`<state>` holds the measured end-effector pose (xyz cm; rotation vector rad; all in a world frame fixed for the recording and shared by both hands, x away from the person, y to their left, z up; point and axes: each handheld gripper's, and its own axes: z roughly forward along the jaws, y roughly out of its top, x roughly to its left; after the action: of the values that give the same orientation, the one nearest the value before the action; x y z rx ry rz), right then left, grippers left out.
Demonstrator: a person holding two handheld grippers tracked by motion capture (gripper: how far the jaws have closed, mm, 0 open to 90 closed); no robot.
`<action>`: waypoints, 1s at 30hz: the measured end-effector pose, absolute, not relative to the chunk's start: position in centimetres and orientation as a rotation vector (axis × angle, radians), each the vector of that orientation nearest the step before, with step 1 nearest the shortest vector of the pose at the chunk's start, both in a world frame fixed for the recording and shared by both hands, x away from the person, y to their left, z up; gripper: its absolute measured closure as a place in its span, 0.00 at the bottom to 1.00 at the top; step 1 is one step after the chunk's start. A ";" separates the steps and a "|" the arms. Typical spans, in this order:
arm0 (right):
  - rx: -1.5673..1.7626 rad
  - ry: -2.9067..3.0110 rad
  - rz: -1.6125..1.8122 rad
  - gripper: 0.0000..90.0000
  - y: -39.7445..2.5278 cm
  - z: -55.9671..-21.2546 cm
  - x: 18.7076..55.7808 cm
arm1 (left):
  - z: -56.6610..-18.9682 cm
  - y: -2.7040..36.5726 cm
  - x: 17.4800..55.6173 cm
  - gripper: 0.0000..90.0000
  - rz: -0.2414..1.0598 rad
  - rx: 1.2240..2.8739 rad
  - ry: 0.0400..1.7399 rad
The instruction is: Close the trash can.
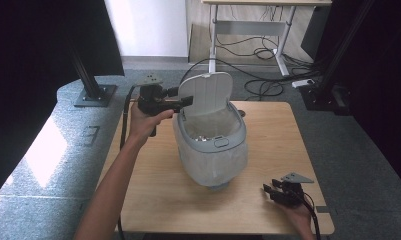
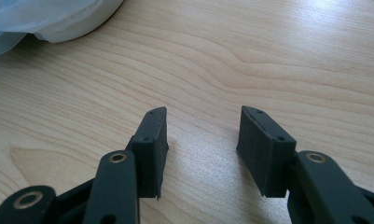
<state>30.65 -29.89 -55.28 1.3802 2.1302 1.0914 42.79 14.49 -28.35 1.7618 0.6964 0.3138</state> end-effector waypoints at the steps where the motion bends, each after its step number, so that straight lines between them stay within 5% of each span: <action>1: 1.378 2.130 1.089 0.57 -29.9 -55.3 30.6 | -28.4 14.4 42.7 0.39 0.313 1.764 0.689; 30: 1.356 2.137 1.068 0.57 -29.6 -55.3 30.3 | -31.5 12.6 39.0 0.27 0.141 1.834 0.615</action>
<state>30.34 -29.64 -55.27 1.3557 2.1374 1.0676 39.05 12.64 -31.53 1.8339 0.6146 0.1415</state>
